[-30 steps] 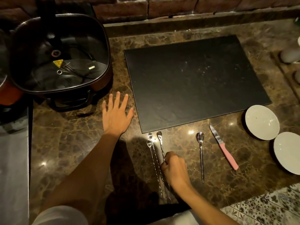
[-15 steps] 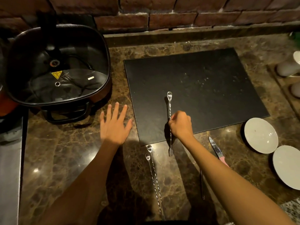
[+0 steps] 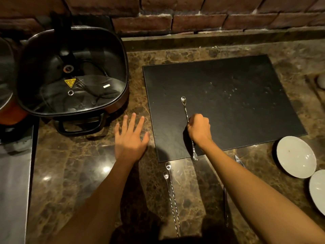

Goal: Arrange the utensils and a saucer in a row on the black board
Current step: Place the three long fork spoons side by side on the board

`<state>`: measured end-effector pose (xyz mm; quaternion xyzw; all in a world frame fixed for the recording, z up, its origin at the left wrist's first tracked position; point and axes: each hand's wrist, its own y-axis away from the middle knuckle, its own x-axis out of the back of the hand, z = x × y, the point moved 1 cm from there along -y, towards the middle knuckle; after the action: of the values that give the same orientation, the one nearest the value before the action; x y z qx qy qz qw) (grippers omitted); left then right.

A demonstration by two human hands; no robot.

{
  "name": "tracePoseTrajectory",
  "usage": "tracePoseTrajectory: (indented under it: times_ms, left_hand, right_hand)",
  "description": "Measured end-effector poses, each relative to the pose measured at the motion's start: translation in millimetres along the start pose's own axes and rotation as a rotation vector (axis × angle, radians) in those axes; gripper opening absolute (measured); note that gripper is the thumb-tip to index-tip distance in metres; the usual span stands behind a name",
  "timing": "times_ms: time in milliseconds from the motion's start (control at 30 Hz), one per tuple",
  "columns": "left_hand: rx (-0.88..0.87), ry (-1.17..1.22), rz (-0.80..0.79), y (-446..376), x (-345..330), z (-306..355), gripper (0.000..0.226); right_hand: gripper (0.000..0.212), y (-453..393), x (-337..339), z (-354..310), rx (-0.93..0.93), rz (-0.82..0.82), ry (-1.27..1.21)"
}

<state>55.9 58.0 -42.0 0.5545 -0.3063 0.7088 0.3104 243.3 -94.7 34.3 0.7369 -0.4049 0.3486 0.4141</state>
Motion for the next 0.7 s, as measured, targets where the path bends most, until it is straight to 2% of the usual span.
tracePoseTrajectory:
  times_ms: [133,300,367,500,700]
  left_hand:
    - [-0.015,-0.009,0.041,1,-5,-3,0.06]
    - [0.005,0.007,-0.008,-2,-8,-4,0.063]
    - [0.015,0.007,-0.033,-3,-8,-5,0.064]
    - [0.017,-0.009,-0.098,-2,-8,-6,0.065]
    - [0.001,0.009,-0.089,-3,-6,-5,0.063]
  right_hand:
    - [0.011,5,1,4,0.026,0.012,-0.026]
    - [0.007,43,9,26,0.092,0.094,-0.151]
    - [0.004,78,0,39,0.109,0.008,-0.188]
    - [0.019,159,-30,65,0.115,-0.266,-0.169]
    - [0.012,215,-48,80,0.172,-0.355,-0.014]
